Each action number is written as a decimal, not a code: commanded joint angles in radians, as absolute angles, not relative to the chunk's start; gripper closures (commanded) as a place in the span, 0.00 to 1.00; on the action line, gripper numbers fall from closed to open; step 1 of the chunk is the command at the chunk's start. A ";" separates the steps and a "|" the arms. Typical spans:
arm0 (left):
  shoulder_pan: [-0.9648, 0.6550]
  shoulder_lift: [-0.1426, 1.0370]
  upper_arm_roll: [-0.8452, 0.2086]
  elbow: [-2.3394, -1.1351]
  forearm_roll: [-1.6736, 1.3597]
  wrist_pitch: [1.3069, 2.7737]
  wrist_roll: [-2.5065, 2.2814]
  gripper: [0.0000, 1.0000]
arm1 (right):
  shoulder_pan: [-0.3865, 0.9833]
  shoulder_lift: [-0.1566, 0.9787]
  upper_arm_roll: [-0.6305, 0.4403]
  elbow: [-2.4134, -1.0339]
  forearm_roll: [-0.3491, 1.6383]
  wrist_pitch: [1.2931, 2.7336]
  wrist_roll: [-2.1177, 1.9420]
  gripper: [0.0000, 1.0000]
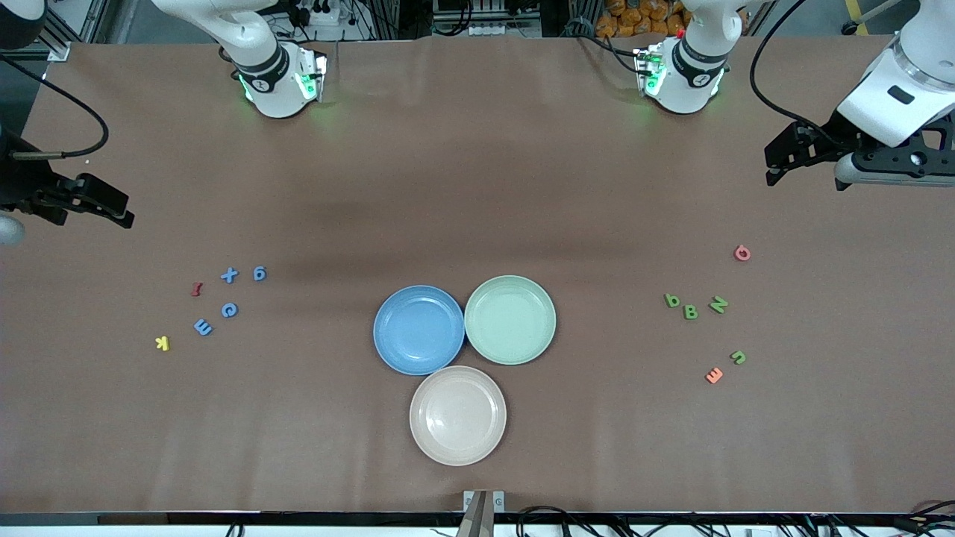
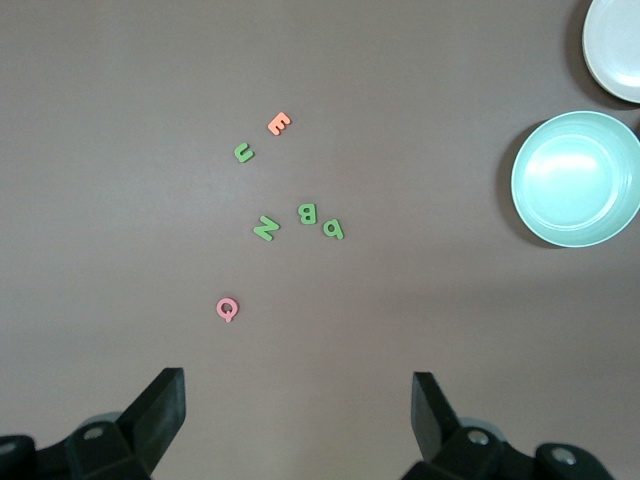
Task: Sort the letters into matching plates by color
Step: 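Move both grippers from rest toward the letter piles, then grasp the green N with the left gripper while the right gripper grasps the blue g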
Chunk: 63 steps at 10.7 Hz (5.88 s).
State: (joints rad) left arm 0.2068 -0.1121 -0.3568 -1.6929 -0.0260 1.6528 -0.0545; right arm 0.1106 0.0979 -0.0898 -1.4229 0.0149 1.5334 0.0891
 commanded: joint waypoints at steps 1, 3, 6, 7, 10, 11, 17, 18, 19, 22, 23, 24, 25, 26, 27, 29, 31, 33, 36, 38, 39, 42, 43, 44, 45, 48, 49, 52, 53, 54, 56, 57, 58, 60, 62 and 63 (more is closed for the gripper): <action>0.219 -0.138 -0.357 -1.716 -0.060 1.672 -0.009 0.00 | 0.117 0.095 -0.091 -1.414 -0.006 1.528 0.092 0.00; 0.221 -0.137 -0.357 -1.717 -0.060 1.672 -0.008 0.00 | 0.117 0.095 -0.091 -1.413 -0.006 1.528 0.092 0.00; 0.221 -0.132 -0.357 -1.712 -0.061 1.674 -0.009 0.00 | 0.114 0.094 -0.089 -1.413 -0.006 1.532 0.092 0.00; 0.225 -0.130 -0.357 -1.710 -0.061 1.672 -0.008 0.00 | 0.112 0.094 -0.089 -1.413 -0.006 1.532 0.092 0.00; 0.282 -0.100 -0.359 -1.719 -0.135 1.671 -0.127 0.00 | 0.110 0.100 -0.089 -1.424 -0.008 1.560 0.092 0.00; 0.284 -0.097 -0.357 -1.745 -0.132 1.672 -0.132 0.00 | 0.110 0.103 -0.089 -1.427 -0.006 1.574 0.092 0.00; 0.310 -0.131 -0.362 -2.031 -0.117 1.914 -0.169 0.00 | 0.109 0.101 -0.087 -1.537 -0.003 1.644 0.107 0.00; 0.325 -0.117 -0.364 -2.060 -0.117 1.942 -0.169 0.00 | 0.109 0.097 -0.086 -1.581 -0.002 1.693 0.120 0.00; 0.340 -0.115 -0.365 -2.116 -0.120 2.012 -0.169 0.00 | 0.110 0.092 -0.084 -1.630 -0.002 1.745 0.153 0.00; 0.345 -0.075 -0.365 -2.246 -0.126 2.196 -0.207 0.00 | 0.110 0.087 -0.081 -1.780 0.011 1.879 0.195 0.00; 0.345 -0.037 -0.364 -2.249 -0.126 2.233 -0.256 0.00 | 0.113 0.087 -0.081 -1.823 0.012 1.920 0.224 0.00; 0.344 0.004 -0.364 -2.249 -0.124 2.273 -0.325 0.00 | 0.115 0.089 -0.080 -1.868 0.014 1.962 0.245 0.00; 0.344 0.040 -0.362 -2.249 -0.120 2.313 -0.400 0.00 | 0.117 0.090 -0.074 -1.926 0.014 2.023 0.245 0.00; 0.344 0.072 -0.361 -2.249 -0.117 2.353 -0.457 0.00 | 0.115 0.094 -0.065 -1.993 0.014 2.101 0.244 0.00; 0.345 0.098 -0.357 -2.249 -0.117 2.391 -0.484 0.00 | 0.115 0.101 -0.061 -2.053 0.014 2.179 0.230 0.00; 0.347 0.152 -0.356 -2.249 -0.109 2.468 -0.584 0.00 | 0.114 0.120 -0.057 -2.138 0.014 2.253 0.175 0.00; 0.347 0.256 -0.351 -2.234 0.041 2.528 -0.757 0.00 | 0.109 0.146 -0.057 -2.193 0.015 2.285 0.111 0.00; 0.345 0.355 -0.348 -2.179 0.214 2.540 -0.991 0.00 | 0.106 0.179 -0.052 -2.236 0.014 2.373 0.110 0.00; 0.345 0.419 -0.341 -2.164 0.321 2.537 -1.092 0.00 | 0.081 0.227 -0.012 -2.252 0.014 2.420 0.063 0.00; 0.339 0.442 -0.333 -2.134 0.321 2.534 -1.113 0.00 | -0.025 0.270 0.073 -2.290 0.014 2.520 -0.023 0.00; 0.333 0.460 -0.330 -2.119 0.321 2.534 -1.149 0.00 | -0.099 0.284 0.128 -2.311 0.014 2.548 -0.087 0.00; 0.330 0.501 -0.331 -2.079 0.327 2.534 -1.187 0.00 | -0.192 0.305 0.190 -2.358 0.014 2.620 -0.158 0.00; 0.330 0.514 -0.331 -2.071 0.327 2.534 -1.187 0.00 | -0.192 0.317 0.192 -2.364 0.014 2.641 -0.158 0.00; 0.328 0.518 -0.331 -2.069 0.327 2.534 -1.189 0.00 | -0.192 0.322 0.192 -2.368 0.014 2.660 -0.158 0.00; 0.328 0.528 -0.331 -2.059 0.327 2.534 -1.189 0.00 | -0.192 0.328 0.192 -2.368 0.014 2.663 -0.158 0.00; 0.325 0.554 -0.330 -2.051 0.351 2.534 -1.196 0.00 | -0.190 0.348 0.192 -2.372 0.012 2.697 -0.158 0.00; 0.325 0.557 -0.330 -2.042 0.354 2.534 -1.198 0.00 | -0.190 0.351 0.192 -2.378 0.012 2.712 -0.160 0.00; 0.325 0.566 -0.330 -2.043 0.379 2.534 -1.201 0.00 | -0.192 0.357 0.192 -2.391 0.000 2.729 -0.161 0.20; 0.325 0.569 -0.330 -2.043 0.379 2.536 -1.201 0.00 | -0.193 0.356 0.192 -2.395 -0.002 2.729 -0.172 0.26; 0.325 0.571 -0.330 -2.043 0.380 2.536 -1.201 0.00 | -0.202 0.357 0.192 -2.398 -0.002 2.729 -0.187 0.34; 0.325 0.571 -0.330 -2.045 0.380 2.536 -1.201 0.32 | -0.230 0.356 0.192 -2.407 -0.002 2.730 -0.244 0.48; 0.325 0.571 -0.330 -2.046 0.380 2.536 -1.203 0.83 | -0.239 0.356 0.192 -2.410 -0.002 2.735 -0.256 0.53; 0.328 0.571 -0.330 -2.046 0.380 2.536 -1.203 1.00 | -0.244 0.357 0.192 -2.416 -0.002 2.740 -0.256 0.60; 0.328 0.569 -0.331 -2.046 0.380 2.536 -1.203 1.00 | -0.247 0.359 0.192 -2.416 -0.002 2.741 -0.256 0.68; 0.325 0.566 -0.331 -2.042 0.380 2.536 -1.201 1.00 | -0.245 0.373 0.192 -2.416 -0.002 2.761 -0.256 0.70; 0.321 0.560 -0.333 -2.039 0.380 2.536 -1.198 1.00 | -0.244 0.376 0.192 -2.416 -0.002 2.767 -0.256 0.72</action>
